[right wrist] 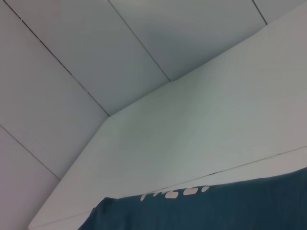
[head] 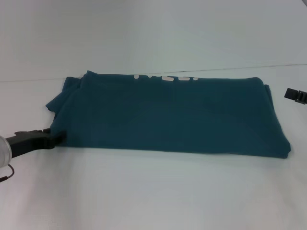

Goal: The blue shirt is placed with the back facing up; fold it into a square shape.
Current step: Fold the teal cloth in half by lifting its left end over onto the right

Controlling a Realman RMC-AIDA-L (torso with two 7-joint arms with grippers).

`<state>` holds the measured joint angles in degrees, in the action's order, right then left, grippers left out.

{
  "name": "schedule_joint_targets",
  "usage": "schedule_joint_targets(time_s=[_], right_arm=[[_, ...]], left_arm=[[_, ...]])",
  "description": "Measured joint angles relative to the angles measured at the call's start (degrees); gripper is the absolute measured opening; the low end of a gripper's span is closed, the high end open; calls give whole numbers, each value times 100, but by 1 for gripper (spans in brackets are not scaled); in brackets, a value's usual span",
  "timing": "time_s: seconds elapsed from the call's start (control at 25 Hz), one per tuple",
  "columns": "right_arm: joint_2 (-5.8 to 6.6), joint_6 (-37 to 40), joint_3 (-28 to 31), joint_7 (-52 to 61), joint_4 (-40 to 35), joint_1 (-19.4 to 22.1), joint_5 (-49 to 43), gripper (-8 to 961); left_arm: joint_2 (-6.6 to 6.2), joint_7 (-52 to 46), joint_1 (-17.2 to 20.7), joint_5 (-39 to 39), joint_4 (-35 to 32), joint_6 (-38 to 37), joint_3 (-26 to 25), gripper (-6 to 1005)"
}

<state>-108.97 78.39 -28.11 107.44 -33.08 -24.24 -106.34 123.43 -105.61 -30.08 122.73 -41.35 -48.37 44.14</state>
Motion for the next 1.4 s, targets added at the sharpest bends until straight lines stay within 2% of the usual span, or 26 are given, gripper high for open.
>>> schedule_joint_targets(time_s=[0.32, 0.56, 0.76, 1.0, 1.2, 1.4], right_arm=[[-6, 0, 19, -13, 0, 18, 0, 733], [-7, -26, 15, -34, 6, 17, -10, 732], [16, -196, -8, 156, 2, -33, -533, 732], [53, -259, -10, 686, -12, -188, -1343, 732], [7, -451, -10, 1073, -1, -295, -1979, 732], [-1, -495, -9, 1203, 34, -293, -2132, 732]], left_arm=[[-3, -91, -27, 135, -20, 34, 19, 394], [2, -139, -35, 195, -35, 36, 17, 137], [3, -167, -24, 199, -61, -54, 12, 3], [-7, -209, 13, 202, -183, -364, 13, 2], [-12, -216, 13, 255, -199, -465, 15, 2], [-12, -230, -12, 337, -199, -461, 10, 2]])
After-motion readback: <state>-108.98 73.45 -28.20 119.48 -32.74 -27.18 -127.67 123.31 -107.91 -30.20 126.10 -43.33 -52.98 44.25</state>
